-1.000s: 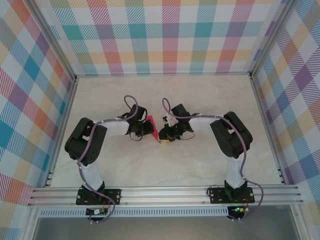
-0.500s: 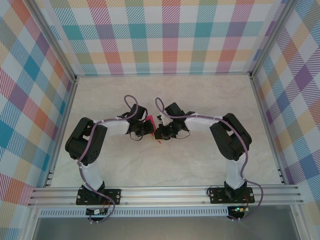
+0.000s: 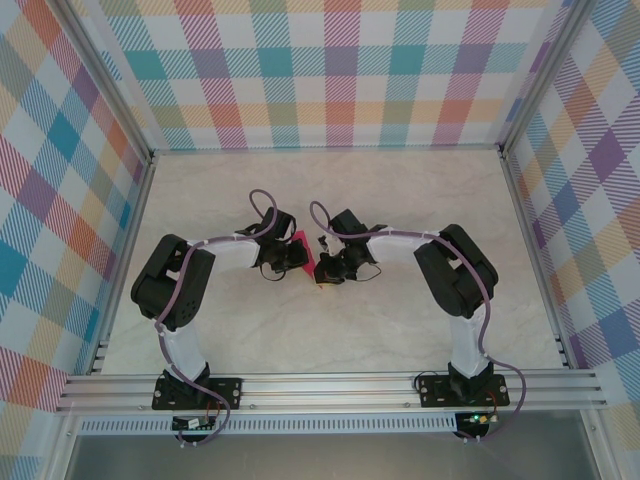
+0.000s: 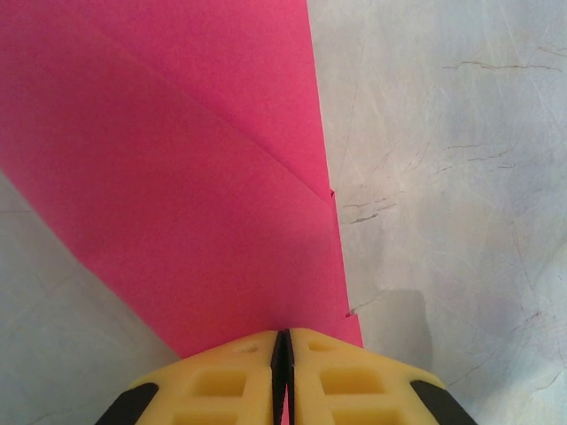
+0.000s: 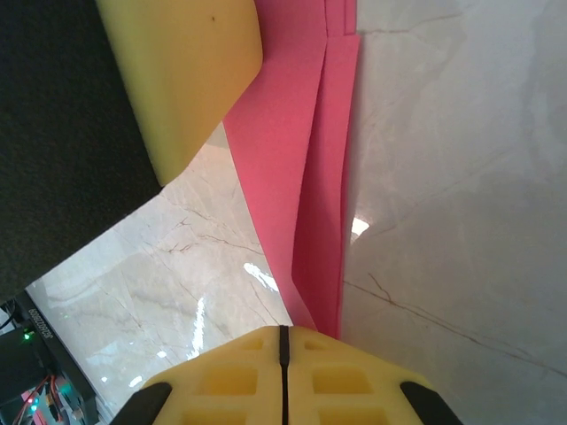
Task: Fold a paper plane with a square sheet of paper (pick it up from the middle)
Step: Fold the wing for the fifth time at the center of the table.
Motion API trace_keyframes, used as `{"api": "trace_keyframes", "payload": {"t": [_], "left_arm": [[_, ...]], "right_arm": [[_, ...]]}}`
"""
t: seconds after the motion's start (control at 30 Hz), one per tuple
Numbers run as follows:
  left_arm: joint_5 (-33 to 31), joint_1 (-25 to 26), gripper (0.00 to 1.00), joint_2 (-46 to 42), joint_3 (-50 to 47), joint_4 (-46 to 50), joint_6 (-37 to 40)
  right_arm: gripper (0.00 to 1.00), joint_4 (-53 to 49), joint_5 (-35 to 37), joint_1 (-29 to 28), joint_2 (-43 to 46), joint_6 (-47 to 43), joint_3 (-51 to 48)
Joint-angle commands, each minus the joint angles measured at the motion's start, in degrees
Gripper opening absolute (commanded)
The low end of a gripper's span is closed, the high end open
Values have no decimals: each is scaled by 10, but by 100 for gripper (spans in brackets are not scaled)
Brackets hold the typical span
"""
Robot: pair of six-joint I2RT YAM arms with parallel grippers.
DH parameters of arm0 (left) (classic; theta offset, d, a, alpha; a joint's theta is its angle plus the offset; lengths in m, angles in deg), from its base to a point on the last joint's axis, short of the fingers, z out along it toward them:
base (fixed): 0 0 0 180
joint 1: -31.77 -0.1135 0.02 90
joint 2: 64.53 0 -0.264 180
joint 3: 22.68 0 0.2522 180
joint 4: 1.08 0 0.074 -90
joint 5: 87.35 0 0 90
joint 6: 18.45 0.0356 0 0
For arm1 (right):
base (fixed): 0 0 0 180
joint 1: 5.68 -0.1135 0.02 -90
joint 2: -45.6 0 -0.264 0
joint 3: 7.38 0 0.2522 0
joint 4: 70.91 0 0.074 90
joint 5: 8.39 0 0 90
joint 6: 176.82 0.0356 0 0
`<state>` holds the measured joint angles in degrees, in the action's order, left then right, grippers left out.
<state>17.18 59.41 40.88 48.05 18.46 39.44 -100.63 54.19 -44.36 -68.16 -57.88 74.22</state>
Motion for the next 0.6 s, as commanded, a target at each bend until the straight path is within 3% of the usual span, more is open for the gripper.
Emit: {"api": "trace_keyframes", "payload": {"t": [0.0, 0.2, 0.37, 0.57], "left_arm": [[-48, 2, 13, 36, -3, 40, 2], [-48, 2, 13, 35, -3, 39, 2], [-49, 2, 12, 38, -3, 38, 3], [-45, 2, 12, 38, -3, 36, 4]], "right_arm": [[6, -17, 5, 2, -9, -3, -21], [7, -7, -54, 2, -1, -7, -36], [7, -44, -17, 2, 7, -12, -49], [7, -48, -28, 2, 60, -13, -77]]}}
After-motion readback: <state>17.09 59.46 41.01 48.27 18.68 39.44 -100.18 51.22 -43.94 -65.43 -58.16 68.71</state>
